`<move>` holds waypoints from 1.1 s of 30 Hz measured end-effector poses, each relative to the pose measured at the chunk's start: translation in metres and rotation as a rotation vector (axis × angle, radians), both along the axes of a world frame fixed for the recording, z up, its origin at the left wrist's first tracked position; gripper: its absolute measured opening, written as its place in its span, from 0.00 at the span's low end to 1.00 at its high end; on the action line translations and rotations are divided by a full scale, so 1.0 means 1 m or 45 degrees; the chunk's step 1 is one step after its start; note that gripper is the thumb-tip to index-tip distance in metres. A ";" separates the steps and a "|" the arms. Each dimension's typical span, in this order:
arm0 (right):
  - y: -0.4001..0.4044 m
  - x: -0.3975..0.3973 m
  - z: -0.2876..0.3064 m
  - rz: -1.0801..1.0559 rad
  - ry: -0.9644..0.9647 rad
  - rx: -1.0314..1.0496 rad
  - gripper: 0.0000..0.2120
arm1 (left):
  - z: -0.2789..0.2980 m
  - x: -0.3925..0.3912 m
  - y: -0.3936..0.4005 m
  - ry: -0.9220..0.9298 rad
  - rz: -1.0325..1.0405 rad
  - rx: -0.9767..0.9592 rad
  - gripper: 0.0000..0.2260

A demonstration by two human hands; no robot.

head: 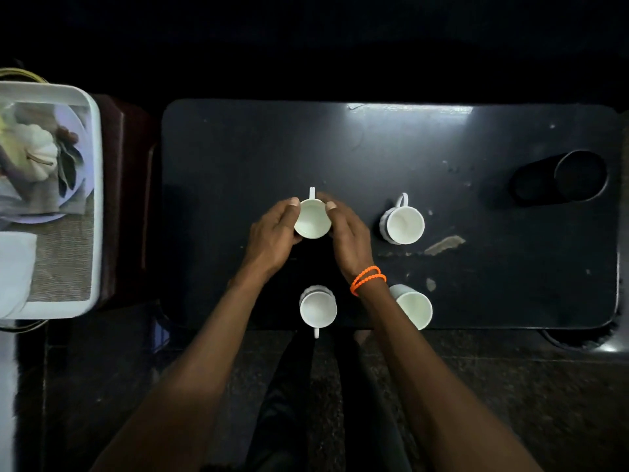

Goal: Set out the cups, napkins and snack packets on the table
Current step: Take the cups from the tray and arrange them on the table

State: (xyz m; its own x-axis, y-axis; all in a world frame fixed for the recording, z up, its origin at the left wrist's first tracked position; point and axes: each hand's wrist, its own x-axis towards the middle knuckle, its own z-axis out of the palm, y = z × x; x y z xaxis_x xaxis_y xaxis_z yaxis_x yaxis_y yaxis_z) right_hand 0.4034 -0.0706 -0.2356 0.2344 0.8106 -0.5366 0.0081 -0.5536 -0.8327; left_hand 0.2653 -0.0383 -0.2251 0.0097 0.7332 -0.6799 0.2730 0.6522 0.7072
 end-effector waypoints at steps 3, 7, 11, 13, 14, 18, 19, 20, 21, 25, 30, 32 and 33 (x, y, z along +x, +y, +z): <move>0.000 0.002 0.004 -0.034 0.108 -0.067 0.19 | -0.002 -0.001 -0.008 -0.051 0.070 0.045 0.20; 0.002 0.001 0.007 -0.087 0.191 -0.067 0.19 | 0.000 0.001 -0.010 -0.063 0.064 0.053 0.30; 0.002 -0.004 0.009 -0.125 0.232 -0.068 0.19 | 0.001 -0.001 -0.010 -0.029 0.055 0.113 0.31; 0.001 -0.005 0.009 -0.137 0.247 -0.061 0.19 | 0.001 -0.001 -0.010 -0.011 0.050 0.111 0.33; 0.001 -0.005 0.009 -0.139 0.251 -0.059 0.19 | 0.001 -0.001 -0.010 -0.004 0.044 0.109 0.33; 0.001 -0.004 0.007 -0.128 0.255 -0.052 0.17 | -0.001 -0.001 -0.008 0.002 0.036 0.108 0.31; 0.000 -0.003 0.007 -0.128 0.256 -0.057 0.17 | -0.002 -0.001 -0.008 0.005 0.034 0.110 0.31; 0.000 -0.003 0.007 -0.127 0.254 -0.063 0.17 | -0.002 -0.001 -0.009 0.010 0.031 0.113 0.31; 0.000 -0.002 0.007 -0.123 0.250 -0.066 0.17 | -0.003 -0.001 -0.009 0.014 0.030 0.115 0.31; -0.001 -0.003 0.008 -0.130 0.254 -0.058 0.16 | -0.005 0.000 -0.010 0.027 0.033 0.113 0.31; -0.002 -0.002 0.009 -0.118 0.247 -0.072 0.16 | -0.006 0.001 -0.011 0.035 0.025 0.119 0.33; -0.002 -0.001 0.010 -0.103 0.243 -0.074 0.16 | -0.006 0.002 -0.012 0.031 0.034 0.123 0.35; -0.002 0.000 0.010 -0.097 0.242 -0.077 0.17 | -0.006 0.002 -0.013 0.033 0.039 0.127 0.36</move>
